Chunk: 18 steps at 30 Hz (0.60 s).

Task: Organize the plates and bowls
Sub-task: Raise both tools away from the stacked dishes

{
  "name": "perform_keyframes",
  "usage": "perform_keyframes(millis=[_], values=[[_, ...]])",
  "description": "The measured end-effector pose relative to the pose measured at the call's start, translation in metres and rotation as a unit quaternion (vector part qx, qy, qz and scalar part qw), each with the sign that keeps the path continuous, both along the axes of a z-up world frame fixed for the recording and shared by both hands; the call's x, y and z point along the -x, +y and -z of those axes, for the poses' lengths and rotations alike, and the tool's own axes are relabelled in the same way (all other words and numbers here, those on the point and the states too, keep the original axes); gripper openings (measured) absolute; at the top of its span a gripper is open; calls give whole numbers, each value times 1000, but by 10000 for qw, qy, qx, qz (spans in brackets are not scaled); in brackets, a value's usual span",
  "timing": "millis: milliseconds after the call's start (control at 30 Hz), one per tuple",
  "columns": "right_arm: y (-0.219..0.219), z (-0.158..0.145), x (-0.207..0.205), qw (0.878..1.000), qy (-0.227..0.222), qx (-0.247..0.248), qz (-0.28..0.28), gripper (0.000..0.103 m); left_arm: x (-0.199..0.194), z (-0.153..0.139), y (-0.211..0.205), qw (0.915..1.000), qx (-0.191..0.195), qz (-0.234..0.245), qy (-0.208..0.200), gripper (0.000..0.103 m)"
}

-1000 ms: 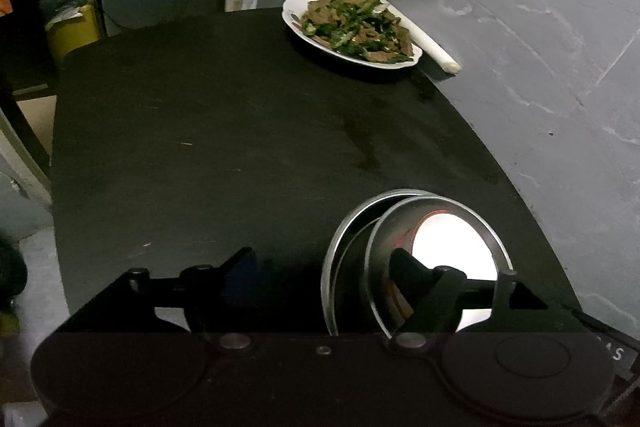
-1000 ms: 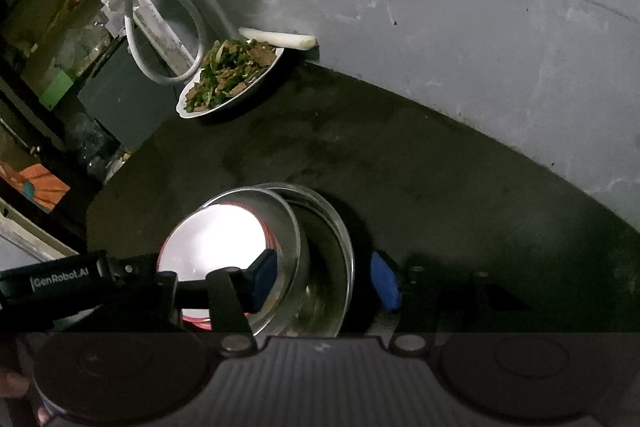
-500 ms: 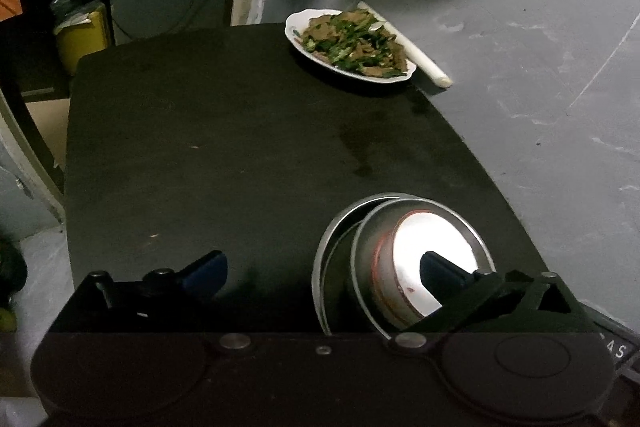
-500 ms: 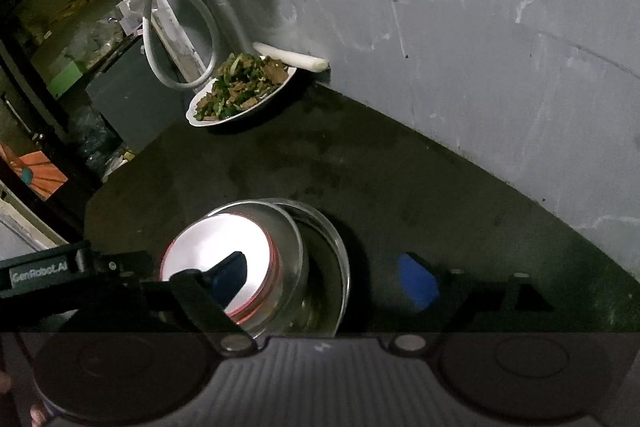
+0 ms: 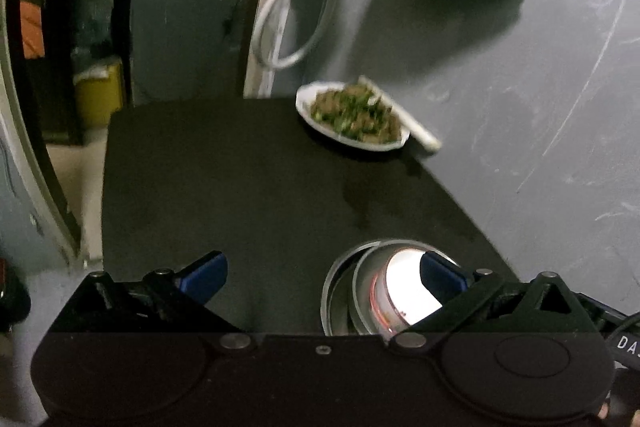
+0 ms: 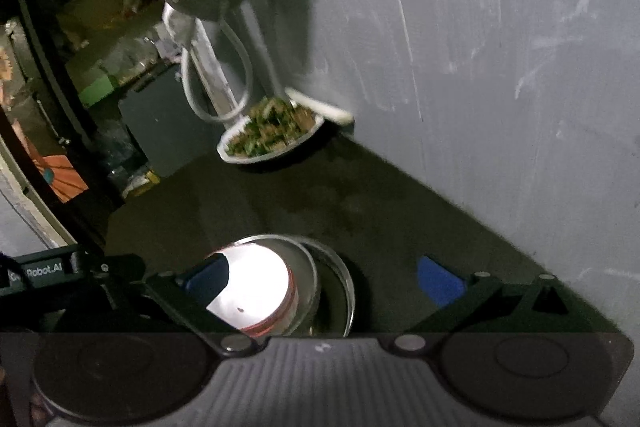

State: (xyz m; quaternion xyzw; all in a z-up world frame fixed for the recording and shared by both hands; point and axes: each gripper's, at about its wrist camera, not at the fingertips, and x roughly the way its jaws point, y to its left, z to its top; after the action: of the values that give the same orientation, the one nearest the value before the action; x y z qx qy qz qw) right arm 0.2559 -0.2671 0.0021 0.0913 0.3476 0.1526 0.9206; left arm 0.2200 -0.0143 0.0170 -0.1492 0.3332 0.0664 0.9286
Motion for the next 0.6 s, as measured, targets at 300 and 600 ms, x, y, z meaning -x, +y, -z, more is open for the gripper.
perform_keyframes(millis=[300, 600], values=[[-3, -26, 46, 9960, -895, 44, 39, 103, 44, -13, -4, 9986, -79, 37, -519, 102], [0, -43, 104, 9928, -1160, 191, 239, 103, 105, -18, -2, 9971, -50, 198, -737, 102]])
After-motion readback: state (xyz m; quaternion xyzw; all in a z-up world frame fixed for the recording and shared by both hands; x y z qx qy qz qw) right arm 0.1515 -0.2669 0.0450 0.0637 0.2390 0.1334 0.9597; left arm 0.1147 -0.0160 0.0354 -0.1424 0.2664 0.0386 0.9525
